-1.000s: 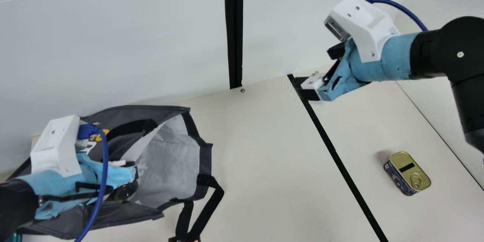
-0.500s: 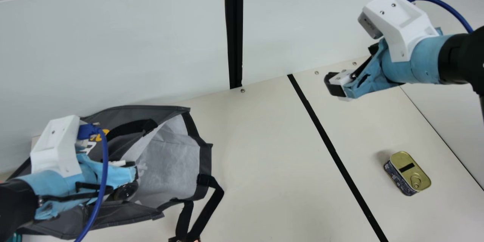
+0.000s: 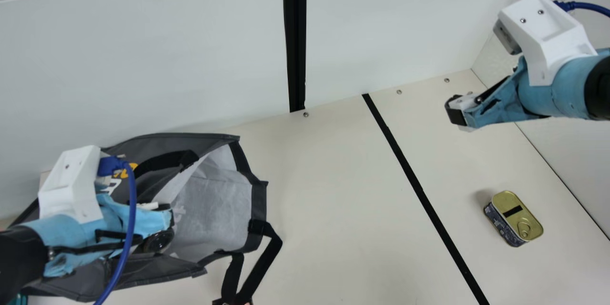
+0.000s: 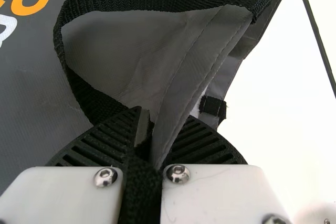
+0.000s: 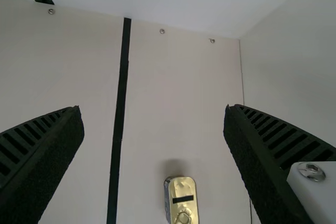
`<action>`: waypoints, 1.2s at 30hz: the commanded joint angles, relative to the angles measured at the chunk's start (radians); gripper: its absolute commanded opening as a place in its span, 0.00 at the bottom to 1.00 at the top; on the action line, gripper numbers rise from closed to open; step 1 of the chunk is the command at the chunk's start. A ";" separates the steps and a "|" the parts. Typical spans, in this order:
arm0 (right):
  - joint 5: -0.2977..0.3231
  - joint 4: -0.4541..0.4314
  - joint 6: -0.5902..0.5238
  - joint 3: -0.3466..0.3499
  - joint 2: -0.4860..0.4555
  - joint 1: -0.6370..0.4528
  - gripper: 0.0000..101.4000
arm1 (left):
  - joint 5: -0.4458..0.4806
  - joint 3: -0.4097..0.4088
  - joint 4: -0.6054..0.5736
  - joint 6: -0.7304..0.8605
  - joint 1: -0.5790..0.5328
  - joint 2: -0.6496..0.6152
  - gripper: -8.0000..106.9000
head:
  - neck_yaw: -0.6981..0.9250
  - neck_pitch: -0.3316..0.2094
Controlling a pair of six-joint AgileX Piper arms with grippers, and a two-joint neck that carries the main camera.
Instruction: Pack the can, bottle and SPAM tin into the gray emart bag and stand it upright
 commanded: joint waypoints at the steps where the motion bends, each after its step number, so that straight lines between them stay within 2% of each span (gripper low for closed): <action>1: -0.002 -0.016 0.006 0.009 -0.008 -0.011 0.94 | 0.000 0.000 0.000 0.000 0.000 0.000 0.00 | -0.001 -0.023; 9: -0.002 -0.086 0.060 0.067 -0.060 -0.036 0.94 | 0.000 0.000 0.000 0.000 0.000 0.000 0.00 | -0.001 -0.023; 24: -0.002 -0.270 0.319 0.233 -0.200 0.006 0.94 | 0.000 0.000 0.000 0.000 0.000 0.000 0.00 | -0.001 -0.023; 36: -0.002 -0.304 0.385 0.345 -0.309 -0.058 0.94 | 0.000 0.000 0.000 0.000 0.000 0.000 0.00 | -0.001 -0.023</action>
